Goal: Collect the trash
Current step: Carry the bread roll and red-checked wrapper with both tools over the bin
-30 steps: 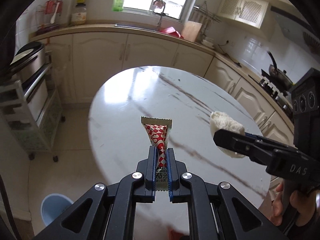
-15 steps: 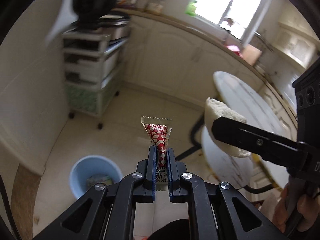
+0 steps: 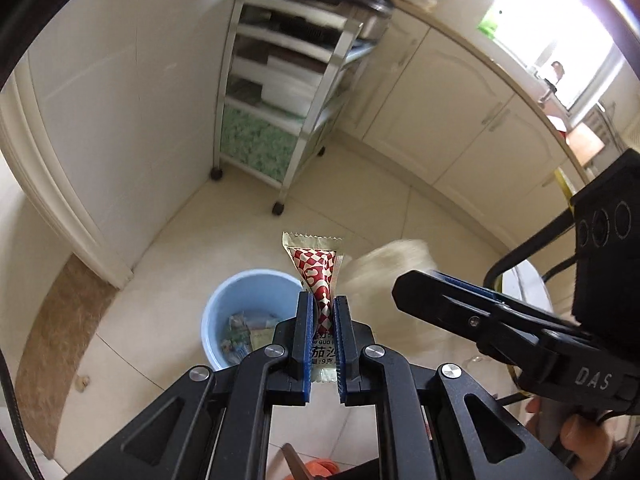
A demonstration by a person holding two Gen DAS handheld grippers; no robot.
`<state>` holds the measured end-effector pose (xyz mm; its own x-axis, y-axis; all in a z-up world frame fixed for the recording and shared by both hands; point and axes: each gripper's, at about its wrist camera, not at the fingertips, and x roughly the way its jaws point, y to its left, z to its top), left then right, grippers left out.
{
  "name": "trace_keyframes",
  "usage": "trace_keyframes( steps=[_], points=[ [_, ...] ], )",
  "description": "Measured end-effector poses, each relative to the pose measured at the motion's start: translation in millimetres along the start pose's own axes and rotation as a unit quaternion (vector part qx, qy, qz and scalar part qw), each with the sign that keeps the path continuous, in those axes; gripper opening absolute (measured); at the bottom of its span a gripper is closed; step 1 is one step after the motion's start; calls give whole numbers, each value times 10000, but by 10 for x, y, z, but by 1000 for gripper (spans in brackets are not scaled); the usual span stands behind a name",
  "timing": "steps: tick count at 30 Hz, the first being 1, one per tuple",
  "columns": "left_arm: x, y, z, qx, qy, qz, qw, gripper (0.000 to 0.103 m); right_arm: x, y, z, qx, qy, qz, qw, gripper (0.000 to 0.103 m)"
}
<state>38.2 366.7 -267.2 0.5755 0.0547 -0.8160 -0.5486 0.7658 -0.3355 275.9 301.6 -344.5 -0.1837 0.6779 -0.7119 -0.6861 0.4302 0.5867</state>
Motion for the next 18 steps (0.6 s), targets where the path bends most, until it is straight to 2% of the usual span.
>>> trace_keyframes(
  steps=[4, 5, 6, 12, 18],
  points=[
    [167, 25, 104, 21, 210, 13, 9998, 6, 86, -76, -56, 23, 41, -75, 10000, 67],
    [299, -25, 278, 22, 255, 16, 9997, 6, 95, -95, -58, 46, 50, -107, 9999, 67],
    [342, -36, 308, 26, 293, 40, 9996, 6, 106, -102, -50, 52, 40, -145, 9999, 67],
    [750, -202, 611, 102, 426, 155, 9989, 8, -103, -212, -31, 123, -274, -572, 9979, 71],
    [996, -449, 748, 186, 642, 572, 9961, 19, -317, -296, -27, 222, -422, -760, 9960, 74]
  ],
)
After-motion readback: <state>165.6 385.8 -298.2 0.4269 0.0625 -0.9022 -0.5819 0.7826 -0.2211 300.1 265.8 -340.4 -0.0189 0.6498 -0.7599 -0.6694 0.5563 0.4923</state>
